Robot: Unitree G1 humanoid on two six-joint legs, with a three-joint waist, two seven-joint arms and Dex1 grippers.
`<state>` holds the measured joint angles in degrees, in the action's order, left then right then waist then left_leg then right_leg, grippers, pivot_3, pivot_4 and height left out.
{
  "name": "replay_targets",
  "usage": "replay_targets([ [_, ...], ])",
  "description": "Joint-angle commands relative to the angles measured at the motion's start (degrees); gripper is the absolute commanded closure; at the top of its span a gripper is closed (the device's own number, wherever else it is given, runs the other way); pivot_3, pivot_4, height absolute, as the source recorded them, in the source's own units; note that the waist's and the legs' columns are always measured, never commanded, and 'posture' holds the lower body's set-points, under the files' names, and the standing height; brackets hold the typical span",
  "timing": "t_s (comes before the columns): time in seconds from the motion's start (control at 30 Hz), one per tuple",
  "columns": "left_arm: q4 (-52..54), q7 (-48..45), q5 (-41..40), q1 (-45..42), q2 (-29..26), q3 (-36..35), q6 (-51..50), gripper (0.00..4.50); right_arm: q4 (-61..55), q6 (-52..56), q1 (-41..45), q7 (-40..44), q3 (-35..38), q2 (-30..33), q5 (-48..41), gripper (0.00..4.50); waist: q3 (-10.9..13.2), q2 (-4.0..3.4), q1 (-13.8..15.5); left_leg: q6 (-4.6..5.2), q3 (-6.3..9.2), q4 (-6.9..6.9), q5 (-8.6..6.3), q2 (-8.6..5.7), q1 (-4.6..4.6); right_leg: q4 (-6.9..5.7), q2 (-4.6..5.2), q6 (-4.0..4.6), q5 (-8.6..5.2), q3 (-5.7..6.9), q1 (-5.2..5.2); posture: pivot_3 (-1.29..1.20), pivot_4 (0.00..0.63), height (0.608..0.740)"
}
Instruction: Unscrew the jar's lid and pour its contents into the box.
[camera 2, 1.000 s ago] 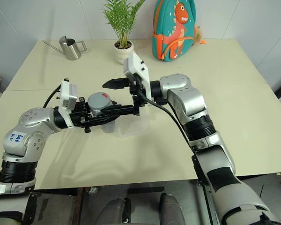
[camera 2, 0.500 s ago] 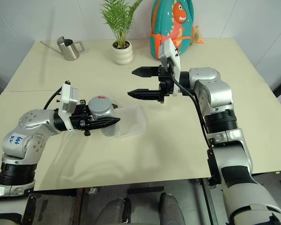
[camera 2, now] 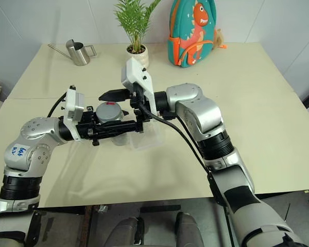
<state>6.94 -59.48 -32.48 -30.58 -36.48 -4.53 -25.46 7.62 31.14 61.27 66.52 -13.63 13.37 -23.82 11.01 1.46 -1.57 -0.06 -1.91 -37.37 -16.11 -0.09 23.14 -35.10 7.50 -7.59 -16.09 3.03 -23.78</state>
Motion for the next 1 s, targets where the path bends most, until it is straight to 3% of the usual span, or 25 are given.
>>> replay_targets([
  [0.03,1.2,-0.2,-0.6,-1.0,-0.3,-0.8,0.6,2.48,1.1,-2.1,1.5,-0.9,1.0,-1.1,0.3,0.02,0.0,0.00,0.0,0.00,0.00,0.00,0.00,0.00,0.00,0.00,-0.02,0.00,0.00,0.01,0.00,0.00,0.150,0.740],
  [0.4,0.8,-0.4,-0.3,-1.2,-0.1,-0.4,0.8,2.48,6.2,-3.5,3.1,-0.6,3.7,-1.3,-0.6,0.02,0.0,0.00,-0.1,0.00,-0.02,-0.01,0.00,0.02,-0.01,0.00,-0.02,0.00,0.00,0.00,0.00,0.00,0.150,0.740],
  [1.0,1.2,-0.5,-0.1,-0.6,-0.7,-1.2,0.5,2.48,10.1,-2.4,1.5,5.1,10.4,8.7,-3.9,0.02,0.0,0.00,-0.1,0.00,-0.03,0.01,0.00,0.02,0.00,0.03,-0.01,0.00,0.00,0.01,0.01,0.00,0.150,0.740],
])
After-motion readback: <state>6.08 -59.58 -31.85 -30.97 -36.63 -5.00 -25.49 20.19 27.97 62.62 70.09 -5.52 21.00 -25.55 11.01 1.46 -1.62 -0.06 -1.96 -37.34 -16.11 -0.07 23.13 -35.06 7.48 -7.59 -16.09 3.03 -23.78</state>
